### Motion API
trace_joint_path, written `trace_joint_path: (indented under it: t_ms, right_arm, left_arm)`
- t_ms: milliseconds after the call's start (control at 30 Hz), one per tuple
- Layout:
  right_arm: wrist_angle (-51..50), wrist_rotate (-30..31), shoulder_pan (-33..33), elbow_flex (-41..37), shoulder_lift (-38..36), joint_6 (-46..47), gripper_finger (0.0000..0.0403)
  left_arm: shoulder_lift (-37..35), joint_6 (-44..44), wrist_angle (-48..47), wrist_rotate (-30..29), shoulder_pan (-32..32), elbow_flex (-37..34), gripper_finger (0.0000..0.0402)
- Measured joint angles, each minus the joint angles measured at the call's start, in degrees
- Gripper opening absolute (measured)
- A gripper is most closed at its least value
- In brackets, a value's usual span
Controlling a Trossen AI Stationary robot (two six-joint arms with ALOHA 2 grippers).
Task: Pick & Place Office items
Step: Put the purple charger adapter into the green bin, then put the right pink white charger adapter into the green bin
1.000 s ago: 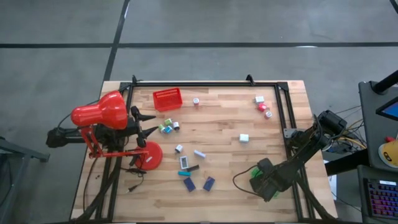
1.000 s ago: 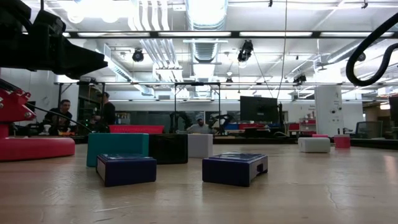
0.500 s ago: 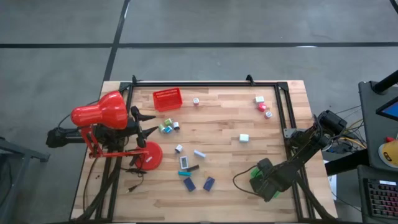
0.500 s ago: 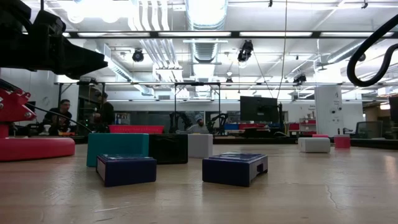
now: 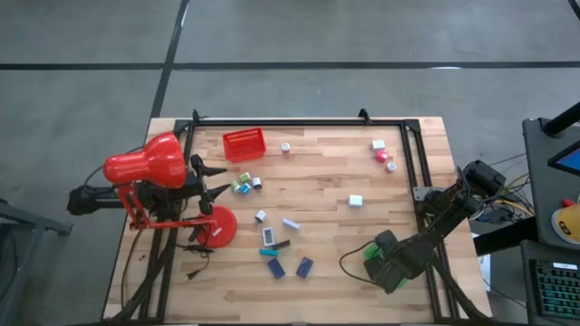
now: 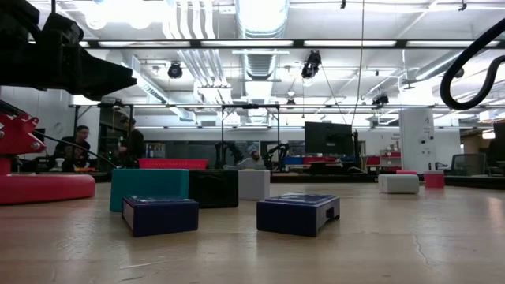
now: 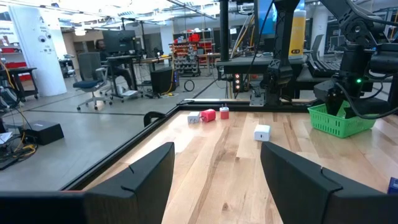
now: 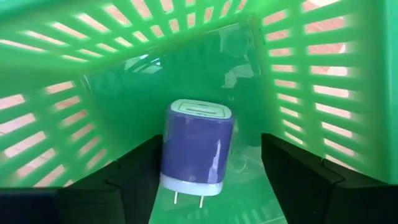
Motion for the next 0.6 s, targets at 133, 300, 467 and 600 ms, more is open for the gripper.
trace_joint_path:
  t_ms: [133,300,467,600]
  right_arm:
    - [-0.3,0.2,0.0,0.3,-0.6,0.0,0.0263]
    - [-1.2,0.4,0.0,2.5,-3.5,0.0,0.0252]
    - [-7.5,1.0,0.0,5.3,-7.2,0.2,0.0246]
    - [-12.6,4.7,-0.2,8.1,-11.2,0.2,0.0244]
  left_arm:
    - [0.0,0.0,0.0,0.0,0.0,0.0,0.0245]
    - [0.0,0.0,0.0,0.0,0.0,0.0,0.0245]
    - [0.0,0.0,0.0,0.0,0.0,0.0,0.0246]
    - [0.0,0.0,0.0,0.0,0.0,0.0,0.0245]
